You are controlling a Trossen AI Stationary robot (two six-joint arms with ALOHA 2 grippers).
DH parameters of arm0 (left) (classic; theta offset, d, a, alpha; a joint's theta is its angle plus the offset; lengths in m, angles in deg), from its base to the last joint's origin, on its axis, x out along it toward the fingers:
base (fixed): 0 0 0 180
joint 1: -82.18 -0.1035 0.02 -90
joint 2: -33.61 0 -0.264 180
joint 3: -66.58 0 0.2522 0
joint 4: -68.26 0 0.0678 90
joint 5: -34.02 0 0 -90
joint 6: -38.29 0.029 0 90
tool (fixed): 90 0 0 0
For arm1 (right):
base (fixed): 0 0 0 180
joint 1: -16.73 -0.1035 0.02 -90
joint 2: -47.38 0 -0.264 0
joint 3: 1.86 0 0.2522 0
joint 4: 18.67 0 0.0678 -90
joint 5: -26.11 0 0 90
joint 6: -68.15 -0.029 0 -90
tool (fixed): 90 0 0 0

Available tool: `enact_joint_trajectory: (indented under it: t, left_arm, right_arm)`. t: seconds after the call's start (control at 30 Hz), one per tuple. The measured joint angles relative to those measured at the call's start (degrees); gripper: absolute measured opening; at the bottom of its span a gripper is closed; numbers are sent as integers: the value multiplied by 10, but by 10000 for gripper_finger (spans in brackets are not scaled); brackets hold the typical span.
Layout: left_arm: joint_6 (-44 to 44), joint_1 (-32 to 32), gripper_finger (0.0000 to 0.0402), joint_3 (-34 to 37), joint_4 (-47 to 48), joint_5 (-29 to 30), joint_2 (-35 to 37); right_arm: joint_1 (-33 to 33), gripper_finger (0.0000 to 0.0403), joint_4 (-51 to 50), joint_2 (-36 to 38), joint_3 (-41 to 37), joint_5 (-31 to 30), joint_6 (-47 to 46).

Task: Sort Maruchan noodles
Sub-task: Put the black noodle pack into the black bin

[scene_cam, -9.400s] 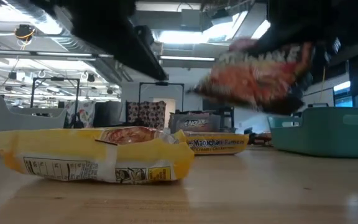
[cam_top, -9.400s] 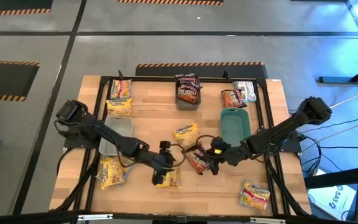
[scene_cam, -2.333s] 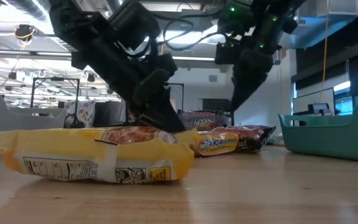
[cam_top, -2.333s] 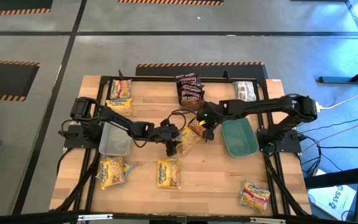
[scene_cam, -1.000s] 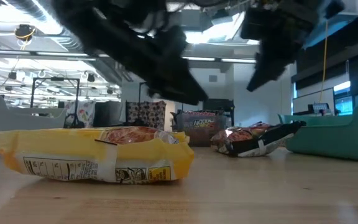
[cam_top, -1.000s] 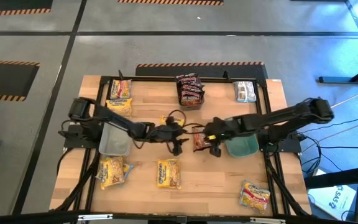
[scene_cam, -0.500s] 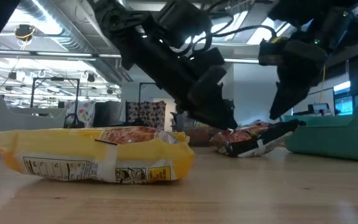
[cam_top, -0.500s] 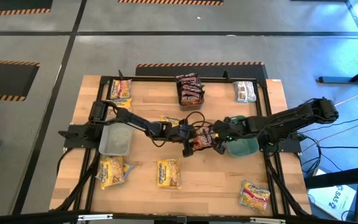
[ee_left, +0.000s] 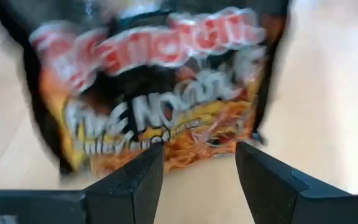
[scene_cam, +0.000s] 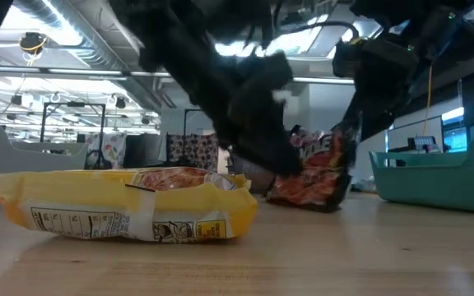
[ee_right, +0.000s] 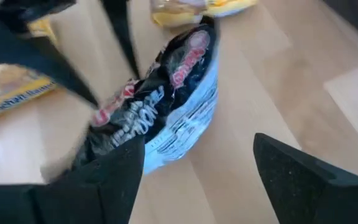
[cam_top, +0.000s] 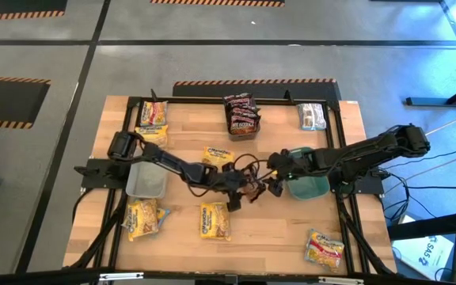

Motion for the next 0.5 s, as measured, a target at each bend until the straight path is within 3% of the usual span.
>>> enact_joint_trajectory:
  t: [0.27, 0.5]
  left_arm:
    - [17, 36, 192, -1, 10, 101, 25]
    - [17, 30, 192, 0, 18, 112, 17]
  right_arm:
    - [0, 269, 63, -15, 1, 47, -36]
    - [0, 269, 75, -64, 0, 87, -84]
